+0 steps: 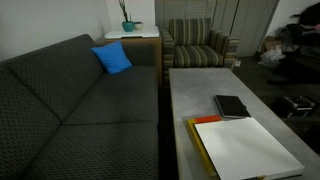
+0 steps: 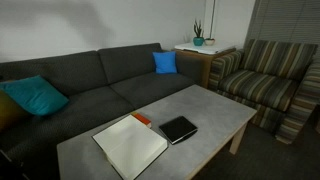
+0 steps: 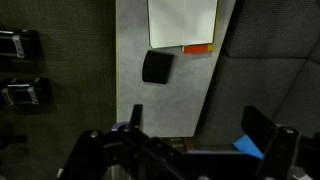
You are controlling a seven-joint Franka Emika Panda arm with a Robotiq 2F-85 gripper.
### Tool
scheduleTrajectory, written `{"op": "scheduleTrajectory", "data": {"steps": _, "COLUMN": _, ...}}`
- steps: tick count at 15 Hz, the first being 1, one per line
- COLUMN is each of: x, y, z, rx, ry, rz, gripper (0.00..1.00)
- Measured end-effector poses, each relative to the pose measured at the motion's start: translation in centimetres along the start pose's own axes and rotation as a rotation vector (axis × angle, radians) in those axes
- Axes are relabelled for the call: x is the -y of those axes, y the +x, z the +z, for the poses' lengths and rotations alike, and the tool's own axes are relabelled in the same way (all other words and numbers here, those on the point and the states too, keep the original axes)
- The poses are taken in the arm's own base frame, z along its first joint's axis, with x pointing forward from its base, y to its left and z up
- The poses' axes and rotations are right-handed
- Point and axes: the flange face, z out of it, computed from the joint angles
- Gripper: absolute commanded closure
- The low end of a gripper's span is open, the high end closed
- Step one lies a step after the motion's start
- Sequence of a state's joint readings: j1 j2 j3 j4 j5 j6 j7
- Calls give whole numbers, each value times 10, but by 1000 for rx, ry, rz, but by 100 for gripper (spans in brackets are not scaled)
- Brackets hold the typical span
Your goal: Close the open book on the table
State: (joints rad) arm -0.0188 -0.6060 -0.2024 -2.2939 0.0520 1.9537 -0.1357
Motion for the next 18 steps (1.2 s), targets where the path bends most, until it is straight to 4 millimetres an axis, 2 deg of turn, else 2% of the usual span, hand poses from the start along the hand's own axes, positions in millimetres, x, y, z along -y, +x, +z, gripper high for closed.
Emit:
{"op": "scheduleTrajectory", "data": {"steps": 6, "x": 1, "y": 2, "z": 5, "rx": 9, "ry": -2, "rz": -22, "gripper": 0}}
{"op": "scheduleTrajectory", "data": {"steps": 9, "x": 2, "y": 13, "z": 30, "rx": 46, "ry": 13, "rz": -67, "gripper": 0}}
{"op": "scheduleTrajectory", "data": {"steps": 12, "x": 11, "y": 33, "z": 77, "rx": 107, "ry": 57, "rz": -103, "gripper": 0}}
{"op": "scheduleTrajectory", "data": {"steps": 18, "x": 52, "y": 83, "z": 195, "rx": 259, "ry": 197, "rz": -177, "gripper": 0}}
